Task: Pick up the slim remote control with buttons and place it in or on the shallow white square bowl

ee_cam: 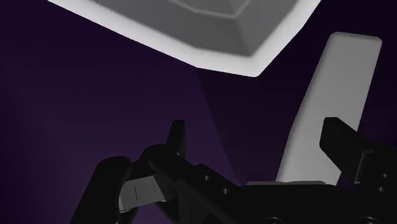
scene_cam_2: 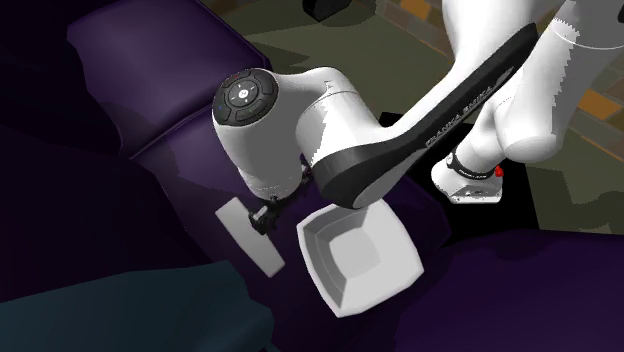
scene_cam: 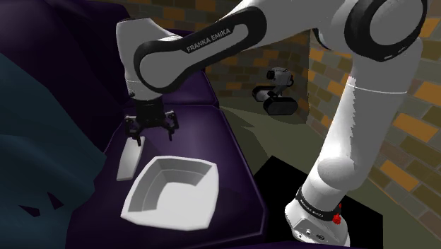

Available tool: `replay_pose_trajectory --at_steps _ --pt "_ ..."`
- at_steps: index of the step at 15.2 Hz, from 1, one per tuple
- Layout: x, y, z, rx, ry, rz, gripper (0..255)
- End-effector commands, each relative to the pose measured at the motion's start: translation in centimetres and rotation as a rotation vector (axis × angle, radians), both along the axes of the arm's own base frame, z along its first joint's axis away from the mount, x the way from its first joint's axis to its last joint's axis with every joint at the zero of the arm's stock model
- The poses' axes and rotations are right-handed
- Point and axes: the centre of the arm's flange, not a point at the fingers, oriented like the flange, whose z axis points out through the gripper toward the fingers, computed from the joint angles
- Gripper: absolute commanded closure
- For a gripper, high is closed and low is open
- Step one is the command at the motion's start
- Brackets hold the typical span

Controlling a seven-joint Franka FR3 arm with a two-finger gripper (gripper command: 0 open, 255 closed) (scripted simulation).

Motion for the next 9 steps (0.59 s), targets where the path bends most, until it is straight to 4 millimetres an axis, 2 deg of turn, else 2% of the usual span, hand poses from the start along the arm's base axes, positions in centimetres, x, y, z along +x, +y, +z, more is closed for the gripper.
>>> replay_pose_trajectory --at_steps 1,7,9 --pt "2.0 1.6 -1.2 -0.007 -0.007 -0.038 0" --pt "7.9 5.5 -4.6 -0.026 -0.024 -0.138 0" --pt "8.3 5.7 -5.4 -0.027 -0.025 -0.144 0"
